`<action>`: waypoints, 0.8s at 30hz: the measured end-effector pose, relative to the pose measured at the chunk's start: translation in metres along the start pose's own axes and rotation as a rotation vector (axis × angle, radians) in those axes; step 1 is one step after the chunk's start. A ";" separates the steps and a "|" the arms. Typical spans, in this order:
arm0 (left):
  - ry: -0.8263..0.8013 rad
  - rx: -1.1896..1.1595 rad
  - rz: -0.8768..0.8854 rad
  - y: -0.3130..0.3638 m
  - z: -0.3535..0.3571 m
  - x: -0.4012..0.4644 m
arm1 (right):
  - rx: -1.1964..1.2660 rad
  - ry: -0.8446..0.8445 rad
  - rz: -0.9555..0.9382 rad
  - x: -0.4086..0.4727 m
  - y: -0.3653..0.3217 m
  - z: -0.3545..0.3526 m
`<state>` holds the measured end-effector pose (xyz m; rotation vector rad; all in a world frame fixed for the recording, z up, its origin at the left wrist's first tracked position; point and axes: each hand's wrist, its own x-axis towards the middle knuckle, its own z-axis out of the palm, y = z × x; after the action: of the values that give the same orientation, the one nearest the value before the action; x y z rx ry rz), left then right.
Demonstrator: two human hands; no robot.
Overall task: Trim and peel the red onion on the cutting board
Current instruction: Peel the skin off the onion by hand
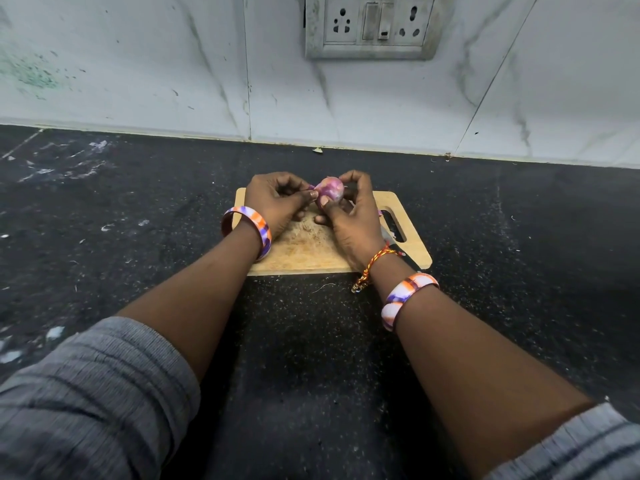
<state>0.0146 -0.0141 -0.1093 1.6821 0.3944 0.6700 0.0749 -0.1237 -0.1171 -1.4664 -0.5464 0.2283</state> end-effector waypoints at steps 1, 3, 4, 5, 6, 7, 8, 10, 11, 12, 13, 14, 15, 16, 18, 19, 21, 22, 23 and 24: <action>0.000 -0.017 -0.010 0.000 0.000 0.000 | -0.002 0.002 0.002 0.000 -0.001 0.000; 0.006 -0.050 -0.024 0.000 -0.001 0.001 | -0.014 0.007 0.003 0.000 -0.001 0.001; 0.010 -0.060 -0.024 -0.001 -0.001 0.001 | -0.023 0.011 0.007 0.001 0.000 0.001; 0.013 -0.067 -0.019 -0.001 -0.001 0.001 | -0.029 0.018 0.018 0.001 0.000 0.002; 0.017 -0.070 -0.012 -0.001 -0.001 0.002 | -0.027 0.027 0.032 0.002 0.000 0.003; 0.021 -0.071 -0.002 -0.001 -0.001 0.001 | -0.026 0.036 0.046 0.002 0.000 0.003; 0.026 -0.067 0.004 -0.001 -0.001 0.002 | -0.028 0.042 0.059 0.003 0.001 0.003; 0.036 -0.062 0.006 -0.001 -0.001 0.001 | -0.050 0.037 0.066 0.002 -0.001 0.003; 0.059 -0.079 -0.004 -0.001 -0.002 0.002 | -0.073 0.028 0.058 0.001 -0.001 0.003; 0.102 -0.125 -0.019 -0.001 -0.003 0.004 | -0.119 0.017 0.041 0.000 -0.001 0.003; 0.158 -0.195 -0.038 -0.001 -0.006 0.005 | -0.185 0.009 0.015 -0.001 -0.001 0.004; 0.207 -0.257 -0.052 -0.002 -0.008 0.007 | -0.241 0.000 -0.010 -0.002 0.000 0.005; 0.227 -0.295 -0.056 -0.001 -0.009 0.008 | -0.268 -0.005 -0.022 -0.003 0.000 0.006; 0.213 -0.303 -0.055 -0.001 -0.009 0.008 | -0.268 -0.005 -0.021 -0.003 0.001 0.007; 0.139 -0.269 -0.052 0.000 -0.006 0.005 | -0.245 0.002 -0.005 -0.002 0.002 0.006; 0.109 -0.249 -0.050 0.000 -0.005 0.004 | -0.225 0.008 0.006 -0.002 0.001 0.006; 0.078 -0.209 -0.045 -0.001 -0.003 0.004 | -0.159 0.019 0.038 -0.001 0.001 0.003; 0.065 -0.178 -0.041 -0.002 -0.002 0.004 | -0.126 0.025 0.058 -0.001 0.000 0.003; 0.045 -0.138 -0.035 -0.002 -0.002 0.004 | -0.108 0.031 0.075 -0.001 -0.001 0.003; 0.019 -0.094 -0.029 -0.002 -0.002 0.004 | -0.100 0.034 0.083 0.000 -0.002 0.003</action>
<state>0.0166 -0.0101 -0.1107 1.5788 0.3945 0.6732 0.0729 -0.1216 -0.1156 -1.5896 -0.4751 0.2435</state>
